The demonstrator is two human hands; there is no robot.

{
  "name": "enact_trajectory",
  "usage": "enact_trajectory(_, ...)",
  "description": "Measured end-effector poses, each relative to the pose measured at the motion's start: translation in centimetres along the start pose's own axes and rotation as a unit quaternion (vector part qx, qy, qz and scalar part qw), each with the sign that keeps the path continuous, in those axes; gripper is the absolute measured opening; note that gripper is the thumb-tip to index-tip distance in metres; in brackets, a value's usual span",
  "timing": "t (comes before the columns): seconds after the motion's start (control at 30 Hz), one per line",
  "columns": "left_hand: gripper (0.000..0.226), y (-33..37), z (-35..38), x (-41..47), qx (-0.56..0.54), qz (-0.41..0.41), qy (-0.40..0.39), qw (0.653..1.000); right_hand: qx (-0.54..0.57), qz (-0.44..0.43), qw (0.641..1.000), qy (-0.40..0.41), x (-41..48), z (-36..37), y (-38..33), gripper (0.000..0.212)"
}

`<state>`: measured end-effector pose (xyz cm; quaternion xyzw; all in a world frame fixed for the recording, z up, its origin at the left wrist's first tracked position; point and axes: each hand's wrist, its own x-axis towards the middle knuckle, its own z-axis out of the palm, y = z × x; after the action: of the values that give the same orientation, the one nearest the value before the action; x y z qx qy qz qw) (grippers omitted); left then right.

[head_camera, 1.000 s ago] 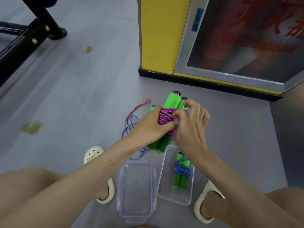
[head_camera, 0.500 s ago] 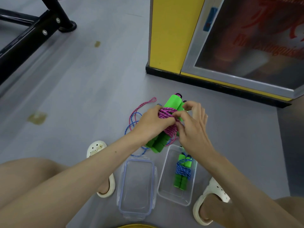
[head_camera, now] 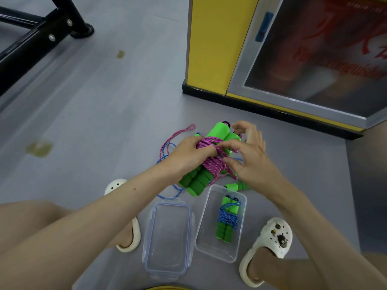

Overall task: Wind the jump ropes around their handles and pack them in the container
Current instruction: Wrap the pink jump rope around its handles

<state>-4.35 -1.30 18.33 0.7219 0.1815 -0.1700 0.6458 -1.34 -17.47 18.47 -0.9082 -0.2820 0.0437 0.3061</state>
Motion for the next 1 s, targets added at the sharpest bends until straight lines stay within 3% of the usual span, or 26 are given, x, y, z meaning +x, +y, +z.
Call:
enact_trajectory(0.1, 0.008, -0.2, 0.2, -0.2, -0.013, -0.016, -0.017, 1.0, -0.057, -0.01, 0.996, -0.06, 0.0, -0.7, 0.3, 0.03)
enact_trajectory(0.2, 0.01, 0.1, 0.3, -0.5, -0.035, -0.029, -0.025, 0.999, -0.08, -0.029, 0.995, -0.047, -0.2, -0.6, 0.3, 0.027)
enact_trajectory(0.33, 0.011, 1.2, -0.4, -0.4, -0.088, -0.047, -0.01, 0.995, 0.012, -0.033, 0.993, 0.109, -0.3, -0.5, 0.5, 0.017)
enact_trajectory(0.4, 0.011, 1.8, -0.8, -0.4, -0.115, -0.061, -0.007, 0.992, 0.099, 0.019, 0.982, 0.158, -0.5, -1.0, 0.8, 0.014)
enact_trajectory(0.47, 0.012, 2.1, -1.0, -0.4, -0.129, -0.067, -0.007, 0.989, 0.15, 0.104, 0.976, 0.116, -0.6, -1.1, 1.1, 0.028)
enact_trajectory(0.53, 0.014, 2.2, -1.0, -0.5, -0.135, -0.067, -0.006, 0.989, 0.198, 0.136, 0.969, 0.052, -0.7, -0.8, 1.0, 0.036)
enact_trajectory(0.63, 0.014, 2.2, -0.8, -0.4, -0.149, -0.073, 0.001, 0.986, 0.248, 0.104, 0.963, 0.024, -0.8, -0.5, 0.3, 0.037)
enact_trajectory(0.87, 0.014, 1.8, -0.8, -0.4, -0.173, -0.083, 0.016, 0.981, 0.238, 0.076, 0.968, -0.013, -0.8, -0.4, -0.3, 0.038)
enact_trajectory(1.0, 0.013, 1.9, -0.7, -0.4, -0.176, -0.084, 0.007, 0.981, 0.223, 0.058, 0.973, 0.031, -0.8, 0.0, -0.2, 0.025)
